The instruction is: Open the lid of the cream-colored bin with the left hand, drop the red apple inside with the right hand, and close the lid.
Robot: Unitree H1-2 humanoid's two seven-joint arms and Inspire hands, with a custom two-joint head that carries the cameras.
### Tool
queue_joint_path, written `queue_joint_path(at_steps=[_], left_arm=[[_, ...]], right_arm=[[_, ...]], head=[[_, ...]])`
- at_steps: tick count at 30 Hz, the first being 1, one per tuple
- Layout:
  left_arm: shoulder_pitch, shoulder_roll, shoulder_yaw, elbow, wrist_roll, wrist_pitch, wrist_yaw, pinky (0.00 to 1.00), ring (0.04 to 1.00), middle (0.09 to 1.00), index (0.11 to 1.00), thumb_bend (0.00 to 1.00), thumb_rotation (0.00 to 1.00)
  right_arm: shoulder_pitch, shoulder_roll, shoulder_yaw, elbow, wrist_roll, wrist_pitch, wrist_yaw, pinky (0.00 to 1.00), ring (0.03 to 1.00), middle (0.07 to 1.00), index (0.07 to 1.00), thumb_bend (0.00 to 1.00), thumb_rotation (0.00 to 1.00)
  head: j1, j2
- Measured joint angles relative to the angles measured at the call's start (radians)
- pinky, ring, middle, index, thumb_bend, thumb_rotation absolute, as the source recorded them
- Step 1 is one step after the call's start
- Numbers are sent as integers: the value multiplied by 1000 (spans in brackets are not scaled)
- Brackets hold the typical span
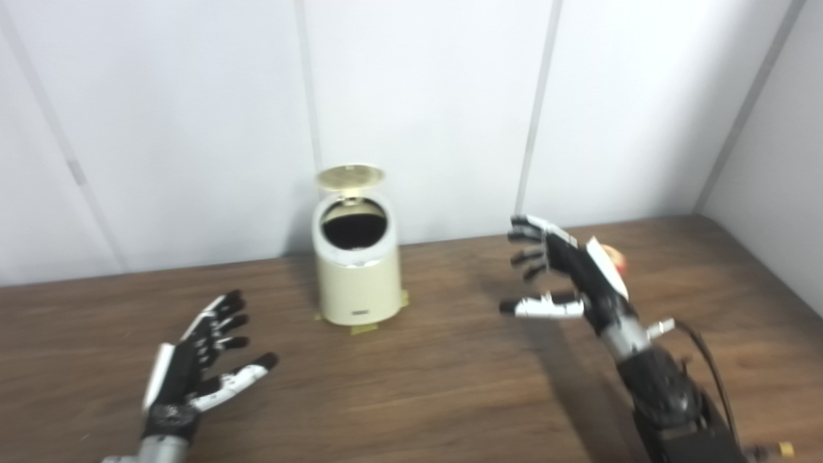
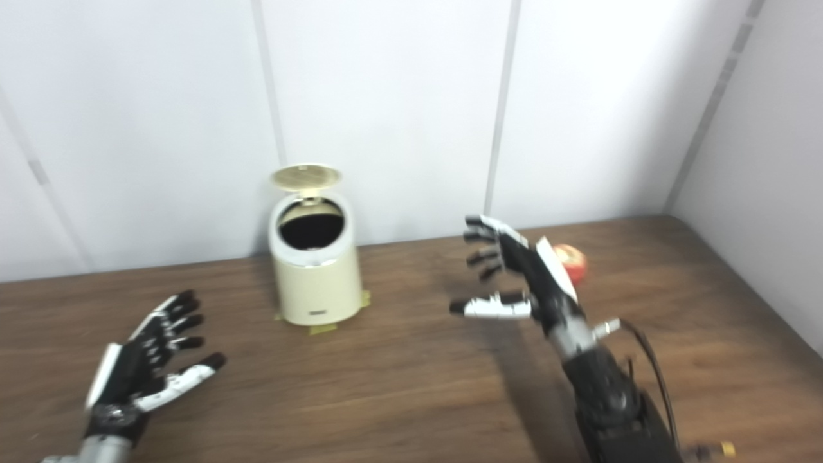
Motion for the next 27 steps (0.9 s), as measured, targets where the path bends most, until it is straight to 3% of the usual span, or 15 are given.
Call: queue_joint_path(at_steps=[6, 10, 16, 23, 27], left_arm=[[2, 12, 4, 0, -3, 1, -1, 740, 837, 887, 918, 762, 142], [4, 27, 9, 0, -2, 5, -1, 729, 826, 874, 913, 766, 159], [12, 36, 12, -10, 2, 35, 0, 723, 811, 864, 904, 734, 118], [14, 37, 13, -11, -5, 38, -6, 726, 829, 881, 920, 704, 72], [17, 36, 13, -17, -6, 41, -6, 711, 832, 888, 929, 651, 52]], right_arm=[[-50, -20, -52, -11, -68, 59, -37, 569, 709, 810, 797, 788, 103], [-80, -94, -98, 35, -104, 88, -64, 640, 762, 842, 815, 779, 169], [-87, -181, -136, 43, -101, 130, -65, 560, 704, 809, 829, 743, 116], [-83, -202, -145, 109, -109, 196, -67, 773, 852, 882, 891, 777, 182], [-78, -216, -138, 158, -83, 218, -18, 776, 880, 915, 912, 823, 212]], head=[[-65, -22], [-88, -29], [-95, -28], [-101, -37], [-101, -37]])
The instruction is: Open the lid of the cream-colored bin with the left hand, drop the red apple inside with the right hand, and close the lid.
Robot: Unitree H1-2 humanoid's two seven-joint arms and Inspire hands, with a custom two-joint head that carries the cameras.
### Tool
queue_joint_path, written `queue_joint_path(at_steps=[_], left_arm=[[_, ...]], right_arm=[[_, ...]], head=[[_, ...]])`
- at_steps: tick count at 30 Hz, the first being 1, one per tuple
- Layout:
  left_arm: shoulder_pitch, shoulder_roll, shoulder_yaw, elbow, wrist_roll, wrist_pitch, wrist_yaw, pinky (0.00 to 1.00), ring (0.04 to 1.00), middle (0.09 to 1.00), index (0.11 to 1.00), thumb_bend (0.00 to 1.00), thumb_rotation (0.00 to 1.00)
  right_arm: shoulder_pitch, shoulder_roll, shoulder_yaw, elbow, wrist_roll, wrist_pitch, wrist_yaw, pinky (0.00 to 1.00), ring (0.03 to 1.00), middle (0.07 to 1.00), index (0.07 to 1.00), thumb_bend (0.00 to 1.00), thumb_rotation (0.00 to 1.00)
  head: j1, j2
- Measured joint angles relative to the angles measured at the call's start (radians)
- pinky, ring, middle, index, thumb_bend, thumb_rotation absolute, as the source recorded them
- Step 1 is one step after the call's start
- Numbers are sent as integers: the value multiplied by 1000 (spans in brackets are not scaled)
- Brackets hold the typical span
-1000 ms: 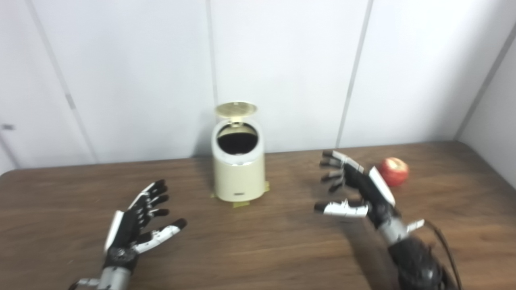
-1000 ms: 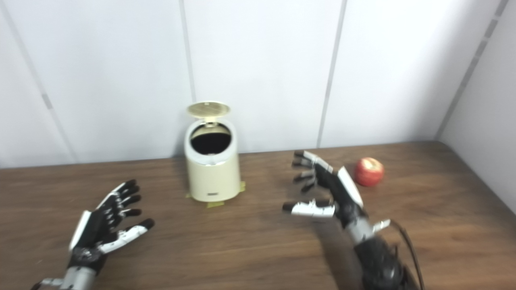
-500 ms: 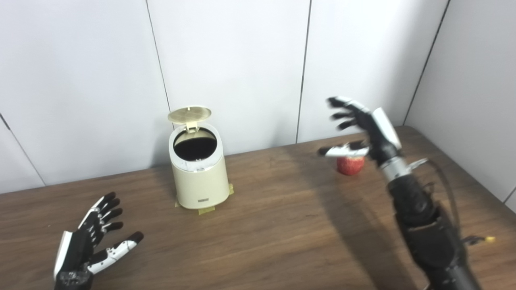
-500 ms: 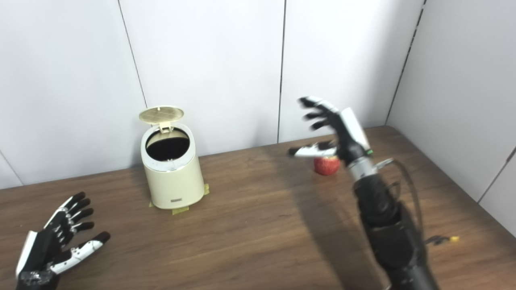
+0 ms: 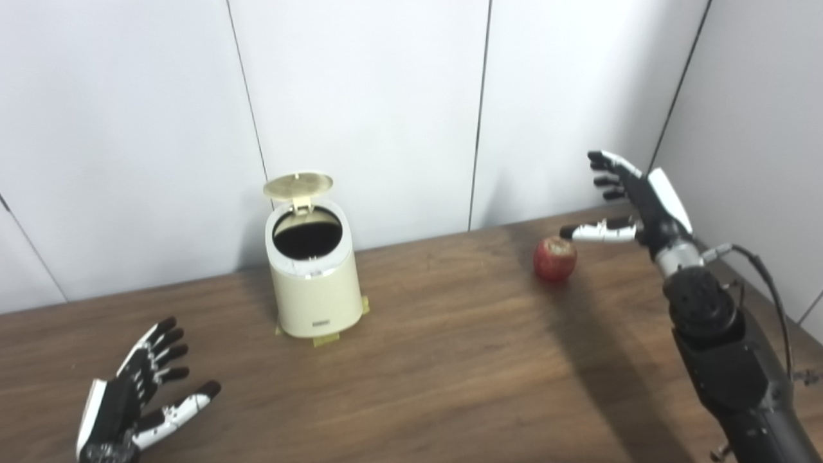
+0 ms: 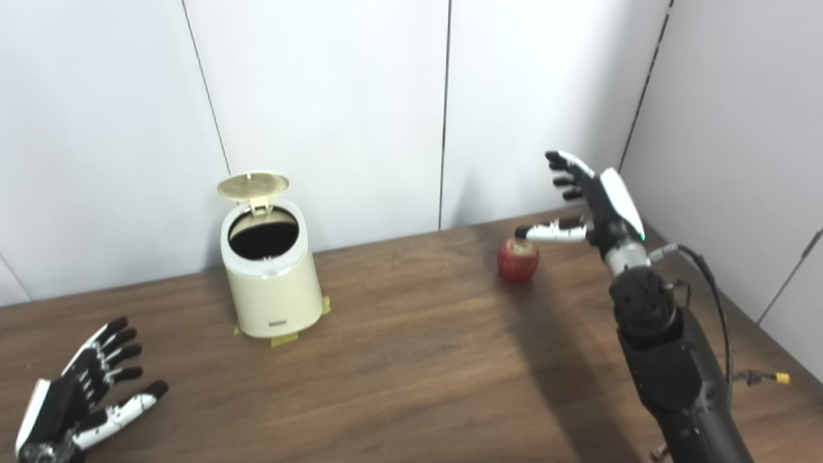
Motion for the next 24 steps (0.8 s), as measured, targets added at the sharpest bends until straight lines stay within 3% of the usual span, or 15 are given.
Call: queue_joint_path(at_steps=[4, 8, 13, 24], left_arm=[[6, 0, 0, -9, -2, 12, 0, 716, 829, 887, 930, 629, 32], [19, -5, -4, -33, 2, 42, 3, 700, 819, 874, 914, 639, 17], [38, -10, -6, -64, 6, 69, 5, 711, 830, 878, 916, 630, 8], [47, -10, -12, -90, 29, 83, 6, 704, 818, 868, 904, 636, 33]], right_arm=[[2, -4, 4, 52, 12, 13, 14, 793, 890, 917, 908, 835, 216], [8, -14, 33, 85, 12, 20, 39, 827, 920, 945, 919, 856, 299], [7, -24, 55, 153, 13, 25, 58, 895, 956, 963, 929, 864, 296], [-28, -24, 128, 275, -3, 21, 52, 882, 929, 937, 918, 878, 319]], head=[[0, 0], [6, 2], [14, 5], [20, 11]])
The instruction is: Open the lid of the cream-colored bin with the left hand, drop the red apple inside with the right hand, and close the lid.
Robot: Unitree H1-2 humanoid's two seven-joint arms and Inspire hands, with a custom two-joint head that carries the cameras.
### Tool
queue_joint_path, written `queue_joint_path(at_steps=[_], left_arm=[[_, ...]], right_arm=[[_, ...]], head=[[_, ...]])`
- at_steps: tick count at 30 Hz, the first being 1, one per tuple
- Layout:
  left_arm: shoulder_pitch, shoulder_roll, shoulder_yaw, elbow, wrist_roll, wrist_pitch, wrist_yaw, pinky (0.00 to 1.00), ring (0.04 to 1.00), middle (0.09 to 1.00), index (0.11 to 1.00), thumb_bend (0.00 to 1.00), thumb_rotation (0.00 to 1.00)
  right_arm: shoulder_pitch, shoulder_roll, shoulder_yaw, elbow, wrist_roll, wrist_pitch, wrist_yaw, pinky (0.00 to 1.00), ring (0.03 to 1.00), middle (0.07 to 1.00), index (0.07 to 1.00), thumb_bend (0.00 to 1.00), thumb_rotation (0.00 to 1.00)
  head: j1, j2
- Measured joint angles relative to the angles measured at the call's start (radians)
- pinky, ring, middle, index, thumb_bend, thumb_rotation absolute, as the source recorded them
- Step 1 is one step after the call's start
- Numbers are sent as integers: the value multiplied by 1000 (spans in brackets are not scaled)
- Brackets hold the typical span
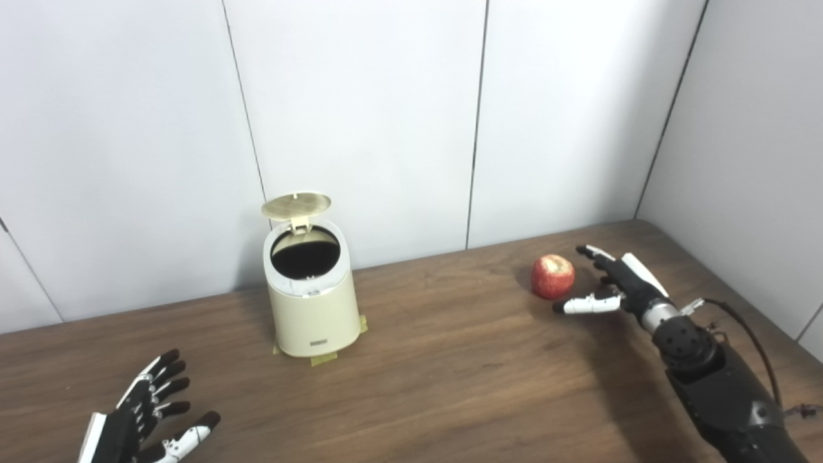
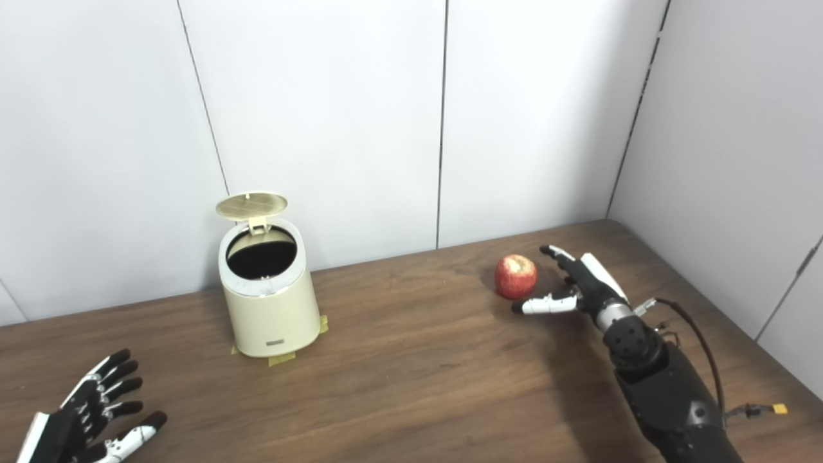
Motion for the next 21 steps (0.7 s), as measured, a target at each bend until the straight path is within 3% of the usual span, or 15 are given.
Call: queue_joint_path(at_steps=[4, 10, 17, 21], left_arm=[[1, -2, -1, -11, -1, 4, -3, 721, 831, 882, 916, 612, 1], [3, -2, -1, -12, -1, 4, -4, 716, 830, 882, 913, 623, 0], [4, -2, -1, -12, -2, 4, -5, 718, 835, 882, 915, 635, 0], [4, -3, -2, -13, -2, 4, -5, 726, 844, 891, 922, 623, 0]], right_arm=[[-21, 3, 13, 43, 0, -40, -13, 869, 892, 885, 897, 866, 232], [-39, 17, 28, 93, -5, -104, -61, 815, 847, 853, 874, 873, 182], [-49, 31, 51, 119, -25, -130, -112, 801, 838, 836, 865, 855, 163], [-63, 30, 75, 147, -33, -160, -118, 789, 833, 825, 872, 845, 201]], head=[[6, 5], [9, 11], [9, 15], [9, 15]])
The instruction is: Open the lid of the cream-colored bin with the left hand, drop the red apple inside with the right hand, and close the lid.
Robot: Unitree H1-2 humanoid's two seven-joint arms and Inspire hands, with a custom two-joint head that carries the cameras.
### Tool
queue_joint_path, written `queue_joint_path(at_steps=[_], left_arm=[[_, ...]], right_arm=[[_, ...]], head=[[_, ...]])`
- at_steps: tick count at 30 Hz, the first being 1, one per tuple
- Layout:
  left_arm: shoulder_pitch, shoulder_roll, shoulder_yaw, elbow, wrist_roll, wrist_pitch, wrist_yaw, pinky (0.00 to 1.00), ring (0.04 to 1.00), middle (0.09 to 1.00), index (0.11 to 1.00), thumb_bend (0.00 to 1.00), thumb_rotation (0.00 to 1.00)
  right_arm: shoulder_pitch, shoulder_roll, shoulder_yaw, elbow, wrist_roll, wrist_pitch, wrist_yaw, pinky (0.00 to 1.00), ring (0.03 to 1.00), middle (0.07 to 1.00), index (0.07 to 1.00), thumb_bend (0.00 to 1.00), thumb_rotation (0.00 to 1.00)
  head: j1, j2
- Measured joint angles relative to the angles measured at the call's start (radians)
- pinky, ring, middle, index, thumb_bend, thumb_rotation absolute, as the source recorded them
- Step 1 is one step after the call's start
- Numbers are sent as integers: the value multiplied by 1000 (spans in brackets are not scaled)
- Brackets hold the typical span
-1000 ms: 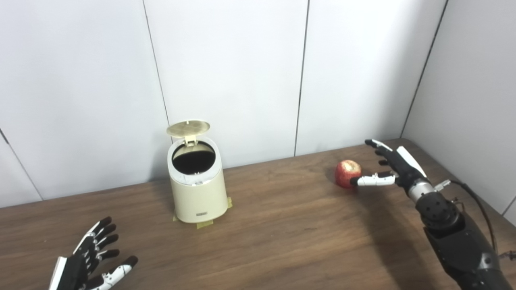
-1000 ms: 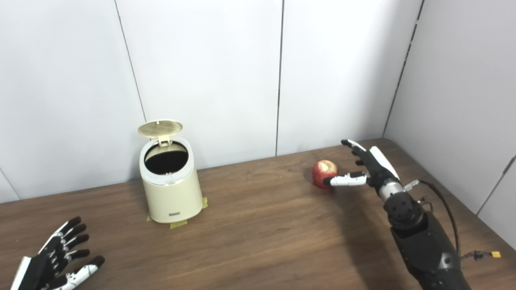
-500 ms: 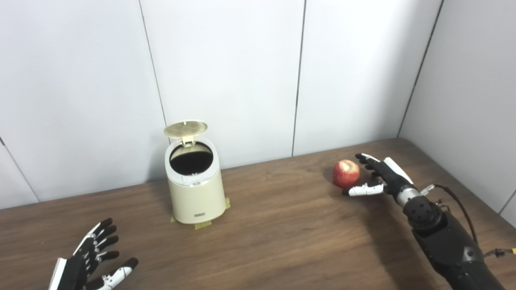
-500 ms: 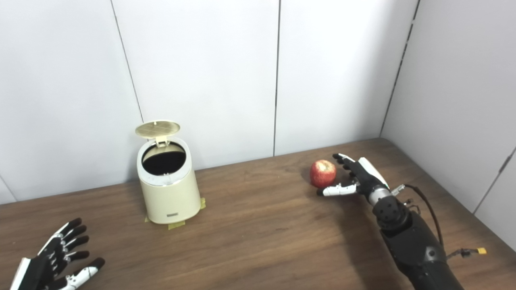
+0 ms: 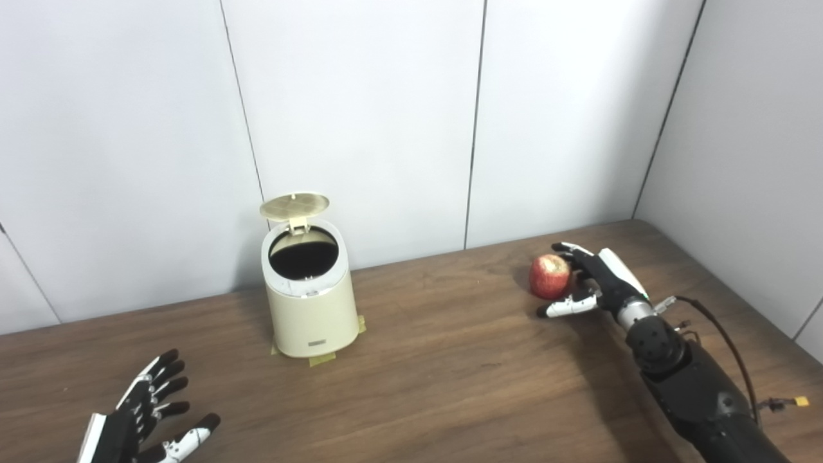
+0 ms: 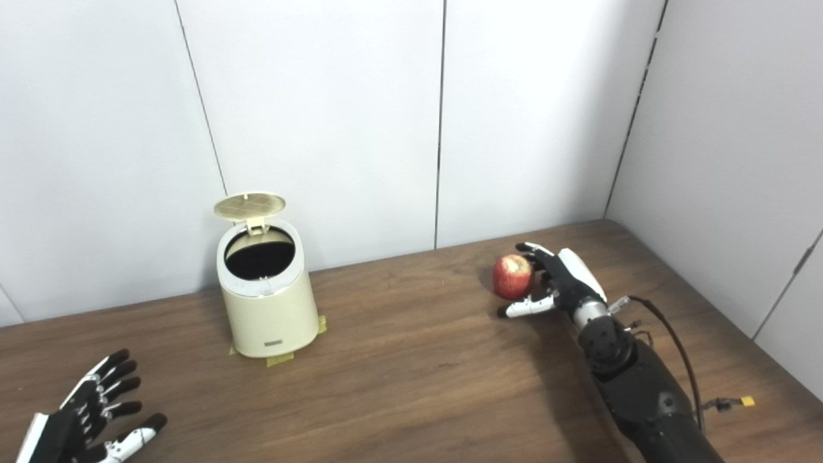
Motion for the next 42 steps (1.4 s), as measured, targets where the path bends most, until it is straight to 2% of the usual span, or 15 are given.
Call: queue_joint_path(at_steps=[3, 4, 5, 6, 8, 12, 22, 25, 28, 32, 34, 36, 37, 39, 42], left_arm=[[6, 0, 0, -11, -1, 6, -2, 726, 844, 891, 921, 621, 0], [7, 0, -1, -14, -1, 7, -2, 723, 841, 890, 919, 621, 0], [8, 0, -1, -17, -1, 9, -3, 716, 836, 886, 916, 622, 0], [9, 0, -1, -21, -1, 14, -3, 714, 834, 883, 914, 621, 3], [10, 0, -2, -26, 0, 20, -3, 716, 836, 880, 912, 613, 1], [11, 0, -3, -27, -2, 24, -7, 706, 839, 884, 914, 596, 0], [13, 0, -5, -28, -6, 28, -11, 710, 835, 886, 919, 576, 0], [13, 0, -7, -28, -8, 28, -11, 714, 840, 888, 919, 574, 0], [13, 0, -9, -28, -8, 29, -11, 730, 846, 892, 921, 575, 0], [12, 0, -13, -17, -8, 25, -11, 753, 851, 895, 919, 594, 0], [11, 0, -14, 4, -13, 10, -10, 739, 836, 885, 911, 621, 8], [0, 1, -17, 22, -17, -17, -9, 721, 824, 874, 900, 666, 55], [-7, 0, -20, 33, -18, -29, -9, 716, 826, 873, 901, 677, 67], [-18, -1, -24, 49, -20, -49, -8, 706, 824, 870, 895, 705, 124], [-28, -9, -29, 57, -19, -58, 0, 731, 828, 867, 892, 731, 180]], right_arm=[[-15, 0, 15, 12, -16, -2, -7, 791, 779, 727, 802, 807, 139], [-16, 0, 25, 15, -29, -5, -13, 757, 730, 676, 719, 782, 97], [-19, -1, 38, 24, -47, -12, -31, 677, 654, 617, 584, 626, 115], [-22, -1, 49, 38, -65, -25, -51, 611, 590, 556, 534, 579, 58], [-30, -5, 65, 60, -96, -54, -91, 521, 476, 474, 527, 536, 12], [-38, -10, 85, 76, -131, -80, -135, 486, 424, 448, 533, 524, 0], [-36, -16, 93, 82, -151, -123, -159, 485, 430, 445, 533, 523, 0], [-25, -22, 98, 59, -168, -135, -161, 651, 509, 447, 532, 524, 0], [3, -22, 107, -17, -197, -143, -162, 676, 542, 440, 534, 524, 0], [23, -20, 105, -179, -200, -111, -120, 592, 562, 451, 523, 526, 0], [20, -10, 101, -275, -185, -71, -73, 631, 605, 475, 497, 529, 0], [8, 13, 92, -351, -163, -16, -26, 725, 673, 488, 484, 529, 0], [1, 30, 90, -381, -153, 7, -9, 749, 691, 491, 481, 530, 0], [-15, 59, 89, -398, -143, 22, 11, 718, 657, 484, 487, 530, 0], [-26, 85, 90, -395, -124, 17, 29, 701, 626, 476, 494, 530, 0]], head=[[6, 6], [9, 11], [9, 12], [11, 15], [11, 18], [12, 23], [21, 28], [31, 28], [44, 28], [87, 29], [142, 31], [196, 32], [201, 32], [257, 32], [290, 31]])
